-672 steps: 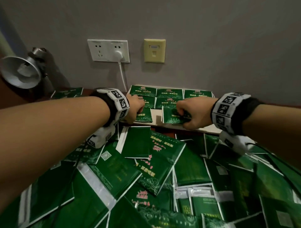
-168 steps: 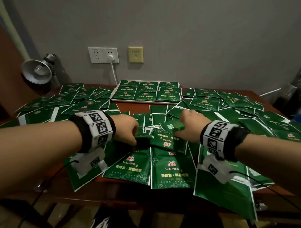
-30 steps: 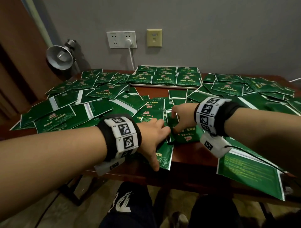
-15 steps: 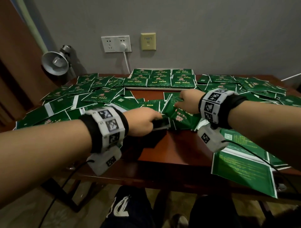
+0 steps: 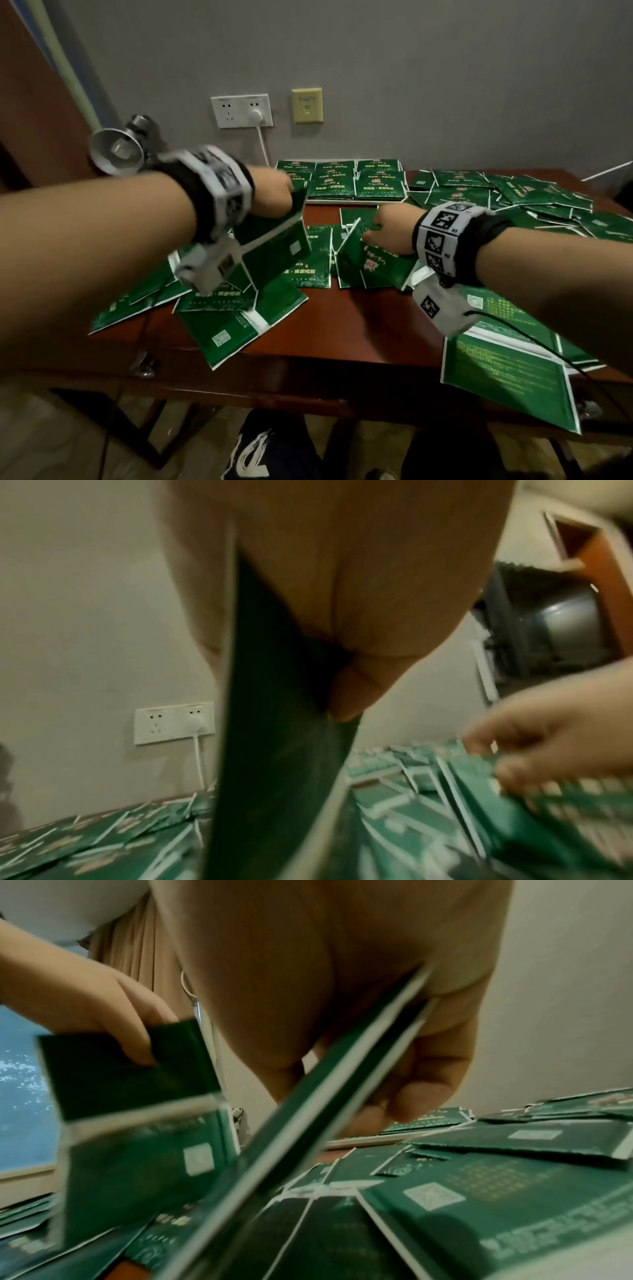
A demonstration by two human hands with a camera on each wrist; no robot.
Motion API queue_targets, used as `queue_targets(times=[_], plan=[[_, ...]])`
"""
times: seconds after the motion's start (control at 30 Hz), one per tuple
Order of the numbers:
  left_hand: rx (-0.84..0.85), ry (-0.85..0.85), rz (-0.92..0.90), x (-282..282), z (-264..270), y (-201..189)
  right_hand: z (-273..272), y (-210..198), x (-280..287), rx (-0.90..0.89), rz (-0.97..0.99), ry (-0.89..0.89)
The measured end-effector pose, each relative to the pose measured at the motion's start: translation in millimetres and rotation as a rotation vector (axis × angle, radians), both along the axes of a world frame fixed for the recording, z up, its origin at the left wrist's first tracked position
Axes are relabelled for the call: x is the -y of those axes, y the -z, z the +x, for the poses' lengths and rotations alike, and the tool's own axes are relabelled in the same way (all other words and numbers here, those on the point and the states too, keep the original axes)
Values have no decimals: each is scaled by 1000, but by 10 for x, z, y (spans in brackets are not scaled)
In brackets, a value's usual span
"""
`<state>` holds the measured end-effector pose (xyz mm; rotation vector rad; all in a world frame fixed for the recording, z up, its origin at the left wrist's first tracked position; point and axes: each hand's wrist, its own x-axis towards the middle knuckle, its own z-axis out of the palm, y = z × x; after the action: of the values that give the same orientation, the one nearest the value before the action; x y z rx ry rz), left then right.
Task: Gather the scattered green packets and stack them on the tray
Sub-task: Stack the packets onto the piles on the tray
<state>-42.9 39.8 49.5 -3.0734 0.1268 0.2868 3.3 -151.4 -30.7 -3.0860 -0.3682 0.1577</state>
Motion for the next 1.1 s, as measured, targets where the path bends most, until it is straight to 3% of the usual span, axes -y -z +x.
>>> queue_targets(times=[0.07,0.17,0.27,0.4,0.47,0.53,0.6,0.7,0.77,0.93,1.1], plan=[[-133,40,116,91,57,342,-11,23,-25,-16,9,-10],[-314,17,87,73,113,785,-5,51,-77,-6,17,13],[-234,11,71,-61,150,926,27,86,-98,-37,139,112],[-165,57,17,-128,156,1002,34,80,-69,-240,331,78],[-117,113,-14,-122,148,1067,-52,27,-66,-314,220,52],[-68,162,-62,-114,157,1131,-134,-70,-69,-234,-102,-38],[-39,191,-97,-106,173,1167,-159,-114,-57,-41,-383,-260],[2,217,-103,-106,200,1175,-161,-17,-39,79,-521,-657],[25,224,-94,-124,218,1169,-211,58,-70,95,-622,-819],[38,203,-131,-230,301,1107,-238,108,-218,88,-650,-931],[70,191,-192,-303,400,958,-210,131,-251,48,-553,-896]])
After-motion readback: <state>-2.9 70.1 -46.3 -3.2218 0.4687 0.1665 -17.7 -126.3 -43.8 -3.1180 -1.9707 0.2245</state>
